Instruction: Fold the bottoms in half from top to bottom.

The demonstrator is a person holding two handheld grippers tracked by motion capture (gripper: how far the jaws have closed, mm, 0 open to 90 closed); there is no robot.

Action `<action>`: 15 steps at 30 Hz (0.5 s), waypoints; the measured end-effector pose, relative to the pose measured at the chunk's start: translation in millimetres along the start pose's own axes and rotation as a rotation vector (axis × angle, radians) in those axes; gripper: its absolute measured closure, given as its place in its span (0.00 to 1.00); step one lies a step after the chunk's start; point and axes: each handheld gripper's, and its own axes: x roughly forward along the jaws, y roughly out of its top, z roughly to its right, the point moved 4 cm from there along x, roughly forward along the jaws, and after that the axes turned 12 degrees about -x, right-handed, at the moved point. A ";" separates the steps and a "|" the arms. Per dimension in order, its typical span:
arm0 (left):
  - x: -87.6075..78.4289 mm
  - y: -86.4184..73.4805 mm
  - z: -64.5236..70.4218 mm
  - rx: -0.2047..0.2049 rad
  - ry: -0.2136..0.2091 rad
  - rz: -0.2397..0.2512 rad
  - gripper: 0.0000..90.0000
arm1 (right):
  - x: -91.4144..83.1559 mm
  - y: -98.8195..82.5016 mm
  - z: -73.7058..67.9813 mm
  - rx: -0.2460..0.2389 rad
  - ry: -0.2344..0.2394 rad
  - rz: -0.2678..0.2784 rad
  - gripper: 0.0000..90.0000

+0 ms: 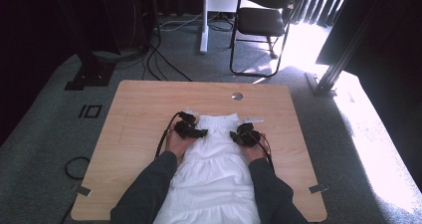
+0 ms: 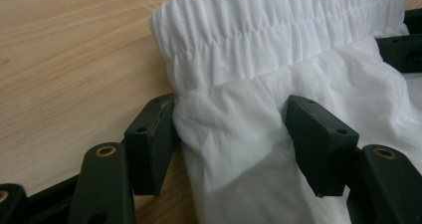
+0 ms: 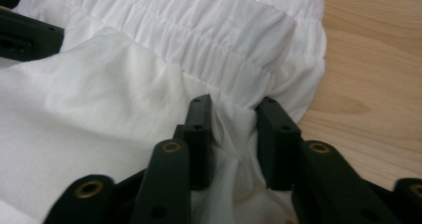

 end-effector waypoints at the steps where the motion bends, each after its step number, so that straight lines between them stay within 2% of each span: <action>1: 0.3 0.2 0.4 0.001 0.004 -0.001 0.43 | -1.1 0.7 1.3 0.000 -0.020 0.002 0.66; 2: 0.4 0.1 0.8 0.010 0.014 0.000 0.44 | -2.9 1.9 3.0 -0.007 -0.046 0.010 0.56; 3: 0.4 0.1 0.8 0.010 0.014 0.000 0.46 | -2.9 1.9 3.0 -0.007 -0.046 0.010 0.56; 4: 0.6 -0.2 1.4 0.018 0.022 0.000 0.46 | -5.2 5.0 6.7 -0.022 -0.114 0.006 0.39; 6: 0.8 -0.4 1.8 0.030 0.025 0.000 0.46 | -3.5 7.7 9.9 -0.019 -0.127 -0.005 0.32; 9: 1.1 -0.6 2.8 0.036 0.030 -0.003 0.46 | 7.1 9.8 14.9 0.003 -0.085 -0.047 0.27; 10: 1.2 -0.7 3.4 0.040 0.032 -0.005 0.45 | 11.4 9.7 15.9 0.002 -0.100 -0.063 0.25; 13: 2.1 -1.8 6.5 0.074 0.043 -0.011 0.45 | 17.0 8.8 16.5 0.028 -0.092 -0.067 0.23; 15: 2.5 -1.3 7.3 0.074 0.048 -0.014 0.45 | 17.2 9.0 15.5 0.024 -0.097 -0.073 0.24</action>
